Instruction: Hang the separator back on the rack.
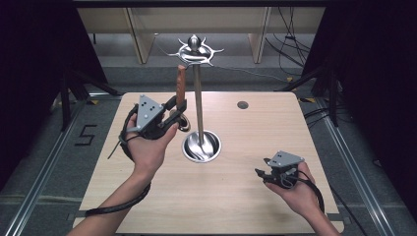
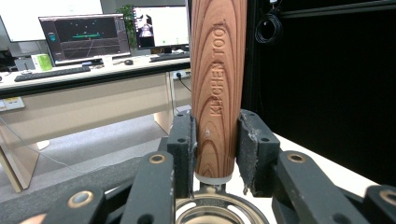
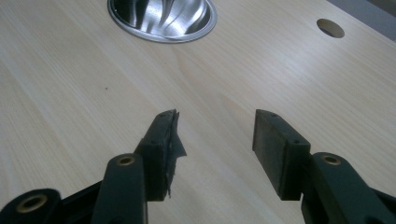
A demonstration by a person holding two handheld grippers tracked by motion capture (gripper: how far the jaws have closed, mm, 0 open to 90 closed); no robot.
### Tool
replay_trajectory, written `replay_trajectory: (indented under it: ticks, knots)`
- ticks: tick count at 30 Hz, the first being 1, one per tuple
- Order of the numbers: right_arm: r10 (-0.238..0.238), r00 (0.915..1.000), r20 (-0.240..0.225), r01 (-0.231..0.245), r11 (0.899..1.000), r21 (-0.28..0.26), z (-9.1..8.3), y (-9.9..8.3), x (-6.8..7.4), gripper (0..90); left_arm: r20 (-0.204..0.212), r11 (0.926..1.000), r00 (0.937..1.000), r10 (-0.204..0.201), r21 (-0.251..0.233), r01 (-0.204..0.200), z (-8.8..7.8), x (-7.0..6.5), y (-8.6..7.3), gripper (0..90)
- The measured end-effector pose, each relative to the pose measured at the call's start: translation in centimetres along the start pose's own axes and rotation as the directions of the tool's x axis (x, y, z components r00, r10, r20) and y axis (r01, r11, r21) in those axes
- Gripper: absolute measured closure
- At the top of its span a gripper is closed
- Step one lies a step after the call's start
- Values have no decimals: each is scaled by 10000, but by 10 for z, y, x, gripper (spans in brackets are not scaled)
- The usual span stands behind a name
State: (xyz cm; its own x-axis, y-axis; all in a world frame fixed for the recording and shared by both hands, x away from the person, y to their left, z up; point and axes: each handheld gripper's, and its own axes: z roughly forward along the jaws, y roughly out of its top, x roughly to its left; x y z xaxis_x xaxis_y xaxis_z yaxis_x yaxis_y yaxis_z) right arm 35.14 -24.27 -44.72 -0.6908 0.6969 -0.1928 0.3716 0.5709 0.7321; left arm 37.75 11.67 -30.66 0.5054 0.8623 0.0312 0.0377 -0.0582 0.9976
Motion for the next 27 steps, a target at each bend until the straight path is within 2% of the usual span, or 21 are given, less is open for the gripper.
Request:
replay_trajectory:
  ticks: [11, 13, 27]
  knots:
    - [4, 10000, 12, -4, 10000, 44, 0, 0, 0, 509, -117, 9999, 9999, 95, 44, -94, 2, -1, 3, 682]
    - [-146, 9999, -40, 146, 9999, 9, 1, 0, 0, 509, -131, 10000, 9999, 83, 54, -82, 3, -1, 3, 682]
    - [37, 10000, -65, -37, 10000, 13, 1, 0, 0, 510, -255, 9998, 9996, 137, 135, -134, 12, -2, 3, 681]
